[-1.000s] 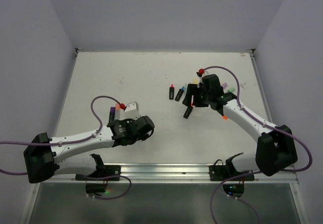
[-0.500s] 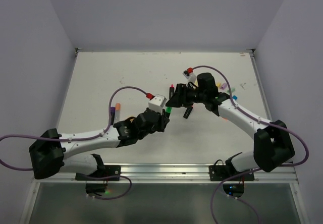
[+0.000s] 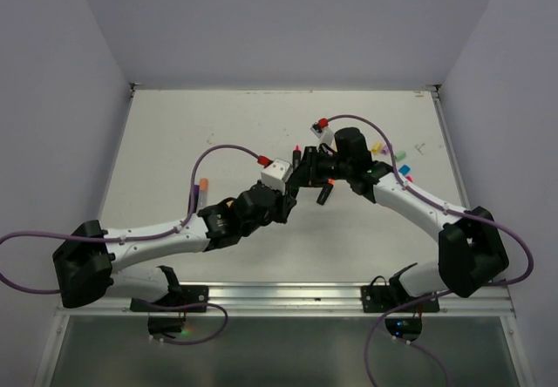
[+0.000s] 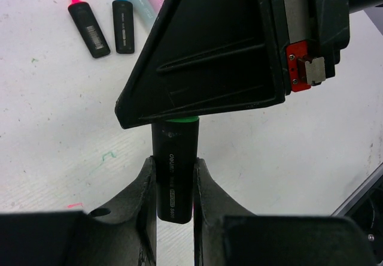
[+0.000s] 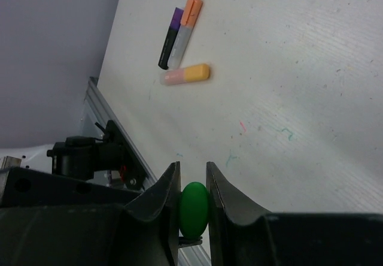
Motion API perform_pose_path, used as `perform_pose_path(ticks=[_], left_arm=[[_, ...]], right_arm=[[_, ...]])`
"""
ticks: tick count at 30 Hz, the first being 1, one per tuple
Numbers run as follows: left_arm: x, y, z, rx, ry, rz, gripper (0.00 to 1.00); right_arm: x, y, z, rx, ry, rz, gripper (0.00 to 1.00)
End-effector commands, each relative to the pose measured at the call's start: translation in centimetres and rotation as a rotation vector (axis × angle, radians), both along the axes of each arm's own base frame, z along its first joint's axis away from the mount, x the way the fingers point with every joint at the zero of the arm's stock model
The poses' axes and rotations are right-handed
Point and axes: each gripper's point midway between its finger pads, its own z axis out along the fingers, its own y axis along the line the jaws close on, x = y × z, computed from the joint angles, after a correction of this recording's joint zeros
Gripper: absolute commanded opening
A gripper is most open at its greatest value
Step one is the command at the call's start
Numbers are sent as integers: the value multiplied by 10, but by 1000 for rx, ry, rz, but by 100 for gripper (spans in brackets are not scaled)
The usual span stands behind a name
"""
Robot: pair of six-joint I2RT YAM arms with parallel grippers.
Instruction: Open the pen caps
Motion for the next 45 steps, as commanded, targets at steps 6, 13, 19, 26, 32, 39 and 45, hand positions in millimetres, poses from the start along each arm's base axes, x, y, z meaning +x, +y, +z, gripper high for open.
perform_pose_path(ticks=[6, 13, 19, 26, 32, 39, 45], left_arm=[[6, -4, 9, -74, -4, -10, 65], [9, -5, 6, -148, -6, -93, 60], [6, -6, 10, -247, -11, -214, 0], [44, 19, 5, -204, 2, 63, 0], [41, 2, 4, -28, -126, 171, 0], [37, -2, 1, -45, -154, 129, 0], [38, 6, 1, -19, -150, 161, 0]], right_arm=[[6, -6, 4, -10, -37, -65, 0], [-2, 9, 21, 128, 12, -32, 0], [-5, 17, 31, 204, 32, 4, 0], [38, -27, 0, -129, -73, -307, 0], [60, -72, -17, -331, -78, -543, 0], [57, -80, -15, -347, -64, -583, 0], [61, -83, -19, -338, -18, -652, 0]])
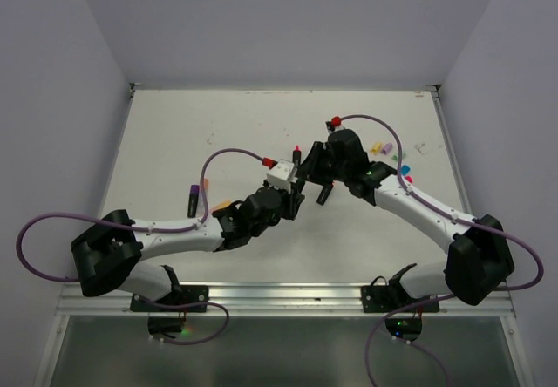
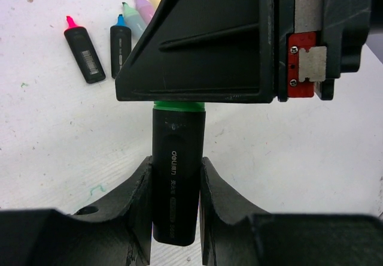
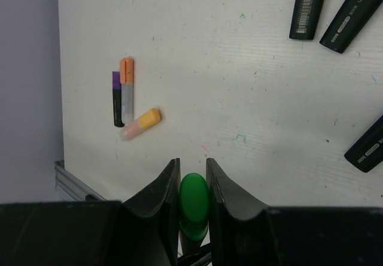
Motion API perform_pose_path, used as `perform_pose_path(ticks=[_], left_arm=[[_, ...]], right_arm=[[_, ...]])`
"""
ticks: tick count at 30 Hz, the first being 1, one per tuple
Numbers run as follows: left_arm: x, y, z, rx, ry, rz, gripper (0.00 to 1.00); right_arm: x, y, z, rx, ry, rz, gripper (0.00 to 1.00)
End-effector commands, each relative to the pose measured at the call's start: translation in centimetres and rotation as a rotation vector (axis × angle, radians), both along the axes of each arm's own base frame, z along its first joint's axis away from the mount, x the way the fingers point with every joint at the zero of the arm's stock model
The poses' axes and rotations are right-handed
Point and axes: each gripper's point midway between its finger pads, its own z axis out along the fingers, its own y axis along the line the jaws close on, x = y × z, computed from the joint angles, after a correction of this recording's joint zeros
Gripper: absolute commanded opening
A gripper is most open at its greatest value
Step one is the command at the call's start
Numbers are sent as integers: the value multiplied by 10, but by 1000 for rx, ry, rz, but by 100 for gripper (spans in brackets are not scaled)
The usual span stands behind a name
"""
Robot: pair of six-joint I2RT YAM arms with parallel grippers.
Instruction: Open the pen caps
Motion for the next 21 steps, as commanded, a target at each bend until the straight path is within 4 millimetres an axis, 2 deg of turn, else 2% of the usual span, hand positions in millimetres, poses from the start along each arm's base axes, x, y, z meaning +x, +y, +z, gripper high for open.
perform_pose_path(ticks=[1, 2, 3, 4, 5, 6, 7, 8, 9, 10, 11, 12, 14, 15, 21], left_arm=[[14, 22, 18, 38, -72, 109, 0], [10, 18, 18, 34, -67, 75, 0], [7, 11, 23, 12, -72, 28, 0], [1, 5, 26, -6, -74, -36, 0], [-14, -13, 33, -68, -43, -204, 0], [-18, -19, 47, -135, -56, -274, 0], [-20, -15, 53, -194, -41, -312, 0], [-47, -25, 62, -257, -20, -484, 0], [-53, -27, 83, -335, -68, -550, 0], [-61, -21, 89, -387, -54, -581, 0], [-85, -23, 98, -422, -53, -725, 0], [-91, -22, 114, -469, -105, -779, 0], [-111, -19, 126, -495, -118, -885, 0], [-114, -19, 130, -506, -128, -907, 0], [-121, -18, 127, -555, -79, -956, 0]], right_arm=[[32, -54, -16, -192, -33, -237, 0], [31, -50, -17, -174, -31, -214, 0], [36, -37, -6, -114, -87, -168, 0], [30, -20, 8, -26, -129, -82, 0], [25, -12, 6, 17, -154, -25, 0], [28, -4, 21, 55, -225, 13, 0], [21, 3, 25, 85, -230, 72, 0], [15, 5, 26, 110, -234, 121, 0], [16, 13, 45, 194, -308, 171, 0], [8, 19, 57, 276, -345, 227, 0], [-9, 19, 56, 356, -340, 316, 0], [-11, 21, 77, 434, -397, 335, 0], [-19, 23, 83, 470, -415, 387, 0], [-21, 23, 82, 481, -399, 390, 0], [-23, 18, 78, 491, -382, 340, 0]])
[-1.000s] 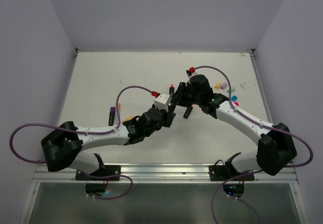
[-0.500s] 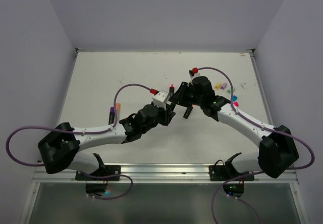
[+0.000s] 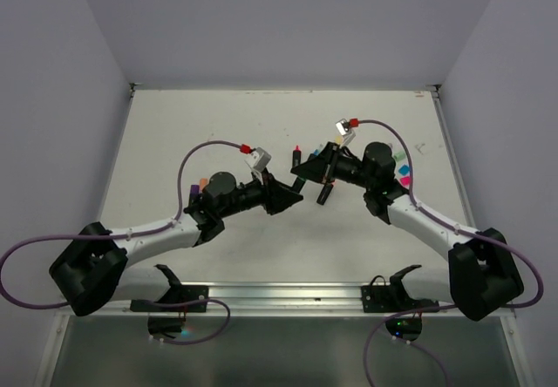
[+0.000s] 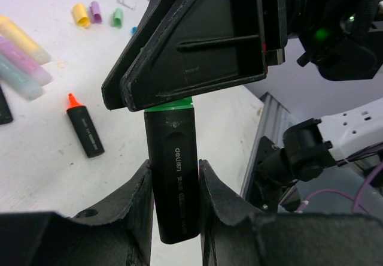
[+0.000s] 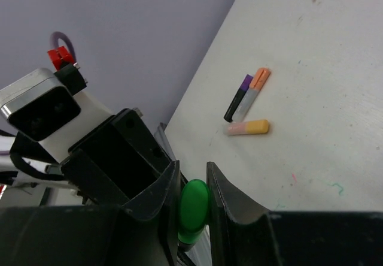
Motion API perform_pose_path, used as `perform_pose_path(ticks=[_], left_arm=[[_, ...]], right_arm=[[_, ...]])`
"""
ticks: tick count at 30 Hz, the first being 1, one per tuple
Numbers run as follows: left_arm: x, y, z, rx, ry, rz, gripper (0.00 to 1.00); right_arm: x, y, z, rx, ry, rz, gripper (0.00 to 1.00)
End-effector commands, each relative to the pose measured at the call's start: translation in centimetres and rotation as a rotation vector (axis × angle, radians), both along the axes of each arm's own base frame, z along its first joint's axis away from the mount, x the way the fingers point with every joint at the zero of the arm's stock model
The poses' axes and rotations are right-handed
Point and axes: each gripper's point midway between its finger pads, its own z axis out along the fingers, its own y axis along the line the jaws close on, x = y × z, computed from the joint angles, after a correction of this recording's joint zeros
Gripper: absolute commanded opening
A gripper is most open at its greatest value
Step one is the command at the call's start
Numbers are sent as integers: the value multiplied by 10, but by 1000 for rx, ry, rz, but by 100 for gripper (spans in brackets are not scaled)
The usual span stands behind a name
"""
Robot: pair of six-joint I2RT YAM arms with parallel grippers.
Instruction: Open the pen caps
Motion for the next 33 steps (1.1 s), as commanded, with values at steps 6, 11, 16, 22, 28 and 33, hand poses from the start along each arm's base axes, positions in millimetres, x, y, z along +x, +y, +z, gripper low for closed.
perform_pose_path(ticks=[6, 11, 16, 22, 28, 33], left_arm=[[-114, -14, 76, -360, -118, -629, 0], [-117, -12, 68, -374, -80, -665, 0], [-53, -27, 18, -76, -36, -366, 0], [-12, 2, -20, 126, 9, -64, 0], [-26, -8, -12, 22, 14, -151, 54], [-43, -18, 4, -111, 15, -286, 65]], right_arm=[[7, -3, 27, 44, -182, -53, 0], [4, 3, 34, 84, -199, -6, 0], [15, -9, 9, -65, -142, -91, 0], [19, -31, -4, -213, -102, -200, 0], [13, -26, 9, -154, -99, -173, 0], [6, -21, 26, -62, -98, -149, 0]])
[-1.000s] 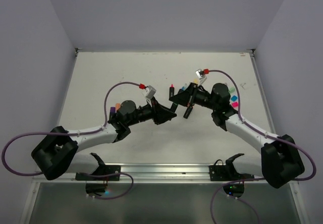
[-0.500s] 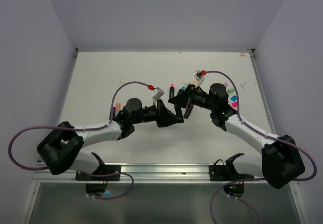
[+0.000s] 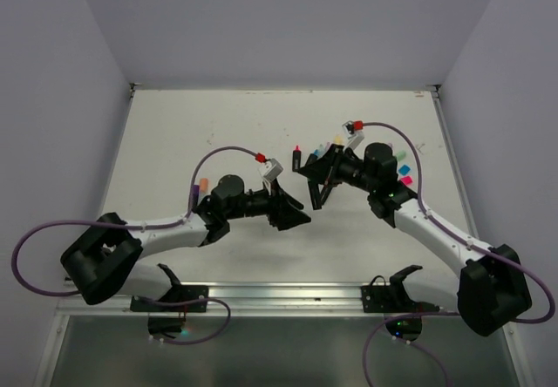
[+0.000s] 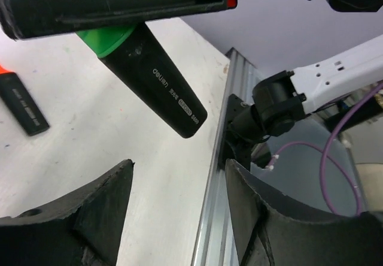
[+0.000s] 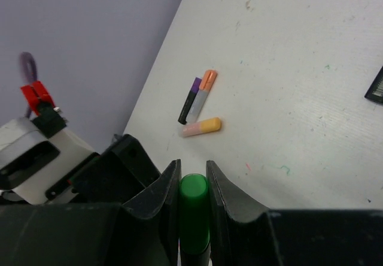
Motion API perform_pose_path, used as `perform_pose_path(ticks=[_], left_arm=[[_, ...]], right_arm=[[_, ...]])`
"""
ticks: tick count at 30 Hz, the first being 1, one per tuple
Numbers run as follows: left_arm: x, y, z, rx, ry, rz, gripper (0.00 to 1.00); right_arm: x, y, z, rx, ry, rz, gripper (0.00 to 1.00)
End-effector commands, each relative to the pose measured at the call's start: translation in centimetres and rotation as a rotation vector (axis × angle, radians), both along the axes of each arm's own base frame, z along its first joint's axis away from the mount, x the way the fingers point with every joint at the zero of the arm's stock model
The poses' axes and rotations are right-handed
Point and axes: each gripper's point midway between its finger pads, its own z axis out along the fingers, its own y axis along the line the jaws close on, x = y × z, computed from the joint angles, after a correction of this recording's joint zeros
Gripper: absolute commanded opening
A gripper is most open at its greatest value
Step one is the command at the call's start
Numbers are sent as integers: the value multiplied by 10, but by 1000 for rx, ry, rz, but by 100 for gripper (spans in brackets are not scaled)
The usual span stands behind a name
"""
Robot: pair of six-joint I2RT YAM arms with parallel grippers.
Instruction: Open the pen caps
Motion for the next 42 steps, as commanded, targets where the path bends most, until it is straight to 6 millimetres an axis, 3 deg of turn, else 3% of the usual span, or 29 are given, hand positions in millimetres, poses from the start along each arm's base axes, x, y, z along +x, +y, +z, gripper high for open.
perform_pose_path(ticks=[1, 2, 4, 5, 6, 8, 13, 20, 25, 27, 28, 29, 33, 36, 41, 42], left_arm=[[-13, -9, 21, -141, -15, -114, 66], [-15, -11, 33, -196, -47, -134, 68], [-19, -14, 35, -243, -4, -165, 70], [-24, -15, 52, -313, -14, -198, 73], [-25, -16, 56, -336, -12, -209, 75], [-23, -19, 59, -375, -12, -220, 80], [-16, -23, 64, -445, 43, -236, 83], [-3, -23, 74, -494, 39, -174, 68], [-1, -21, 92, -566, 44, -186, 66], [-1, -21, 99, -586, 47, -191, 55], [-1, -21, 100, -588, 47, -194, 47], [-1, -20, 103, -599, 40, -195, 29], [-2, -19, 108, -581, 20, -188, 0], [-2, -20, 107, -547, -7, -181, 0], [8, -22, 78, -378, -10, -111, 0], [8, -20, 80, -363, -67, -101, 0]], right_arm=[[-3, 3, 39, 103, -76, 9, 0], [-3, 4, 44, 121, -88, 12, 0], [-4, 6, 44, 136, -82, 16, 0], [-4, 7, 44, 143, -78, 21, 0], [-4, 7, 44, 148, -77, 24, 0], [-5, 8, 44, 160, -83, 28, 0], [-10, 8, 41, 163, -76, 32, 0], [-13, 6, 43, 173, -85, 29, 0], [-14, 8, 40, 170, -81, 36, 0], [-15, 11, 39, 163, -85, 42, 0], [-14, 11, 39, 160, -89, 39, 0], [-12, 10, 36, 146, -86, 29, 0], [-10, 15, 34, 125, -82, 38, 0], [-6, 14, 30, 105, -78, 15, 0], [-2, 6, 13, -14, -33, -15, 0], [-3, 5, 11, -27, -31, -14, 0]])
